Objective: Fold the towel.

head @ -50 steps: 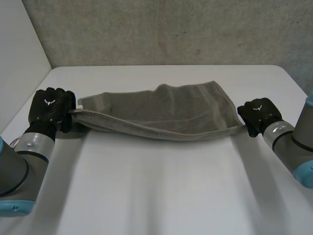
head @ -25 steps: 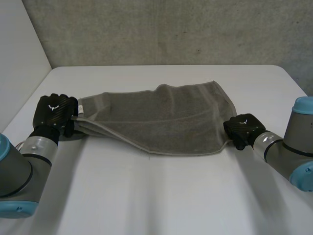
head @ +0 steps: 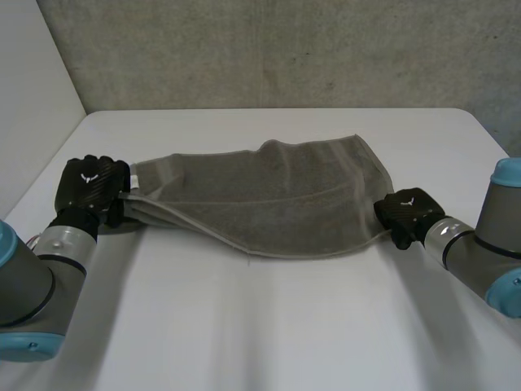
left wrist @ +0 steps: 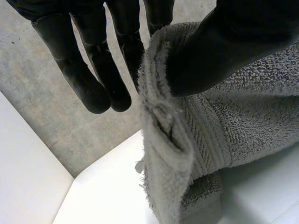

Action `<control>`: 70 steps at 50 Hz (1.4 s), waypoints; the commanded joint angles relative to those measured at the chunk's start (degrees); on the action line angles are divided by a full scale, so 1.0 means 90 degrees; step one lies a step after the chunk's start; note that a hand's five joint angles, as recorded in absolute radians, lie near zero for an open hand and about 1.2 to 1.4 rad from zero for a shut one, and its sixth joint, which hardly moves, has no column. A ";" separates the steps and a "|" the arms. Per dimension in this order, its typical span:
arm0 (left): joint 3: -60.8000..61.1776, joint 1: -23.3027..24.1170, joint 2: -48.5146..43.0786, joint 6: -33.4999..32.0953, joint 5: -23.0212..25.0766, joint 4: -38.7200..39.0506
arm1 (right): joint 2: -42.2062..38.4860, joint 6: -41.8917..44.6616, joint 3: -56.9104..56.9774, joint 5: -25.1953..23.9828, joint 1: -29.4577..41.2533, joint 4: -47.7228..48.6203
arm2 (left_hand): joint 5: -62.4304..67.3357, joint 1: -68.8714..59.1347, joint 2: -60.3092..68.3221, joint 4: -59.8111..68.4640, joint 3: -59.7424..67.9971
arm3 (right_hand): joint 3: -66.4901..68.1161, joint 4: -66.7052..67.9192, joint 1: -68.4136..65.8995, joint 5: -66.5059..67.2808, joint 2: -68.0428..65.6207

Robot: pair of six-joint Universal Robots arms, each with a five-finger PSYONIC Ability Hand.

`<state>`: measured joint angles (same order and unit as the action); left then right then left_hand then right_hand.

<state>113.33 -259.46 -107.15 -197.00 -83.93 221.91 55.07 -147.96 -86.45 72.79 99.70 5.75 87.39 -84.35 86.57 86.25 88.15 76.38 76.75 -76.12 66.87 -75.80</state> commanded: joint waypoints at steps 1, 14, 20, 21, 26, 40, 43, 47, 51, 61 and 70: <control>-0.0063 0.0000 -0.0223 -0.0015 -0.0001 0.0001 | 0.0589 -0.0297 -0.0228 -0.0002 -0.0267 0.0336 | -0.1933 0.0483 -0.0731 -0.0695 -0.0905 | 0.0402 0.0362 -0.0431 0.0348 -0.0467; -0.0346 -0.0019 -0.0887 -0.1762 -0.0010 -0.0077 | 0.0776 -0.0572 -0.0316 0.0047 -0.0326 0.0631 | -0.5706 0.4256 -0.4503 -0.4468 -0.4678 | 0.0402 0.0362 -0.0431 0.0348 -0.0467; -0.0336 -0.0029 -0.0858 -0.1861 -0.0030 -0.0087 | 0.0766 -0.0562 -0.0287 0.0271 -0.0326 0.0631 | -0.4846 0.3396 -0.3644 -0.3608 -0.3818 | 0.0402 0.0362 -0.0431 0.0348 -0.0467; -0.0336 -0.0029 -0.0819 -0.1861 -0.0030 -0.0087 | 0.0766 -0.0562 -0.0287 0.0272 -0.0326 0.0631 | -0.3440 0.1990 -0.2237 -0.2202 -0.2412 | 0.0402 0.0362 -0.0431 0.0348 -0.0467; -0.0278 -0.0029 -0.0692 -0.1900 -0.0020 -0.0116 | 0.0893 -0.0552 -0.0287 0.0330 -0.0317 0.0621 | -0.1933 0.0483 -0.0731 -0.0695 -0.0905 | 0.0402 0.0362 -0.0431 0.0348 -0.0467; -0.0151 0.0000 0.2029 -0.0955 0.0067 -0.1871 | 0.3048 -0.0387 -0.0277 0.0058 -0.0598 -0.0685 | -0.1933 0.0483 -0.0731 -0.0695 -0.0905 | 0.0402 0.0362 -0.0431 0.0348 -0.0467; -0.0131 -0.0039 0.2703 -0.0583 0.0330 -0.2525 | 0.3527 -0.0007 -0.0336 -0.0273 -0.0901 -0.1310 | -0.1933 0.0483 -0.0731 -0.0695 -0.0905 | 0.0402 0.0362 -0.0431 0.0348 -0.0467; -0.0053 -0.0205 0.3244 -0.0494 0.0654 -0.3192 | 0.4181 0.0842 -0.0443 -0.0713 -0.1389 -0.2267 | -0.1933 0.0483 -0.0731 -0.0695 -0.0905 | 0.0402 0.0362 -0.0431 0.0348 -0.0467; 0.0122 -0.0536 0.3789 -0.0494 0.1111 -0.3942 | 0.4631 0.1360 -0.0492 -0.0870 -0.1712 -0.2863 | -0.1933 0.0483 -0.0731 -0.0695 -0.0905 | 0.0402 0.0362 -0.0431 0.0348 -0.0467; 0.0377 -0.0907 0.3568 -0.0513 0.1659 -0.3857 | 0.4818 0.1772 -0.0502 -0.1252 -0.1947 -0.3266 | -0.1933 0.0483 -0.0731 -0.0695 -0.0905 | 0.0402 0.0362 -0.0431 0.0348 -0.0467; -0.0344 -0.0918 0.1548 -0.0874 0.1659 -0.2901 | 0.3221 0.1753 -0.0016 -0.1106 -0.1539 -0.3013 | -0.1933 0.0483 -0.0731 -0.0695 -0.0905 | 0.0402 0.0362 -0.0431 0.0348 -0.0467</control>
<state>114.85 -267.92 -82.64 -202.71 -68.79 190.81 93.88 -131.73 -90.21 61.62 82.77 -23.23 84.61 -83.79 86.59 87.09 88.25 76.39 76.76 -76.12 66.87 -75.80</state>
